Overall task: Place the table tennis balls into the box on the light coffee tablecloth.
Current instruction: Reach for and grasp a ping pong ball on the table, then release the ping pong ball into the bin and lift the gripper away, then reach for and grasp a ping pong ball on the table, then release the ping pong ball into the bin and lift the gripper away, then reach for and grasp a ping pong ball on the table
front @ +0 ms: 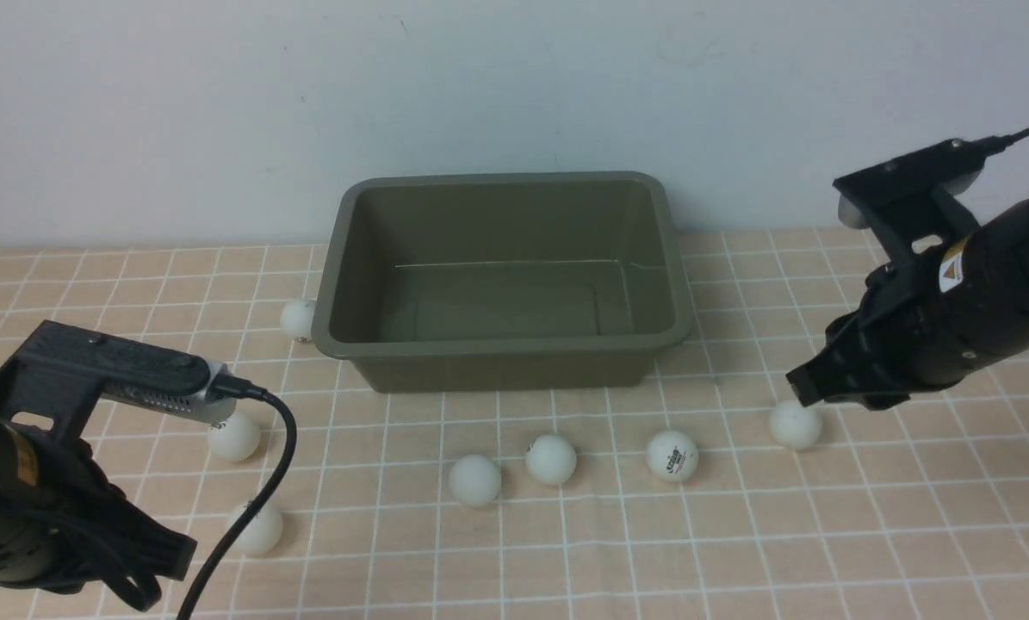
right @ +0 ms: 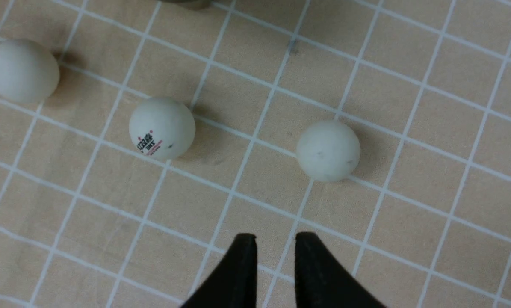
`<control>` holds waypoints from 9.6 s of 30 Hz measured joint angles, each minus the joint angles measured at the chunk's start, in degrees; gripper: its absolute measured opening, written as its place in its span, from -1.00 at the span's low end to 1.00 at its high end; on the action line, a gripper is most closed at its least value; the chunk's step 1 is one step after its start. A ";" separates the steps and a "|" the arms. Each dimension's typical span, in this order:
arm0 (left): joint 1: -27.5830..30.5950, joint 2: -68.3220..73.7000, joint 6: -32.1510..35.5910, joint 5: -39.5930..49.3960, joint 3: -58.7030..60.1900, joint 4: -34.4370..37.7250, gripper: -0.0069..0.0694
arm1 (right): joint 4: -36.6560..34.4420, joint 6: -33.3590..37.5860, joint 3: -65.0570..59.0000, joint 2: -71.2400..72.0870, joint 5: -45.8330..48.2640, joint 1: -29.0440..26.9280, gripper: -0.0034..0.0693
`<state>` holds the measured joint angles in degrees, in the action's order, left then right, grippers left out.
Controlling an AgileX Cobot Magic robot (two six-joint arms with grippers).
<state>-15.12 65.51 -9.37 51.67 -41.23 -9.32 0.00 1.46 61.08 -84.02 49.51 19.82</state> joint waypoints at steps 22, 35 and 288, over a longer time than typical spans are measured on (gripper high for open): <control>0.00 0.00 0.40 0.00 0.00 0.03 -1.00 | 2.02 -0.11 5.58 -16.29 -4.45 -3.15 0.69; 0.00 0.00 0.45 0.06 0.00 0.55 -1.00 | 1.42 -0.14 13.57 -24.77 -1.83 -4.72 0.70; 0.00 0.05 0.45 -2.48 0.00 1.08 -1.00 | 3.77 -7.42 44.19 -40.56 21.21 23.49 0.35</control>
<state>-15.12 65.56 -8.92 49.20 -41.23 -8.23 3.77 -5.95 105.27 -124.58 70.72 43.31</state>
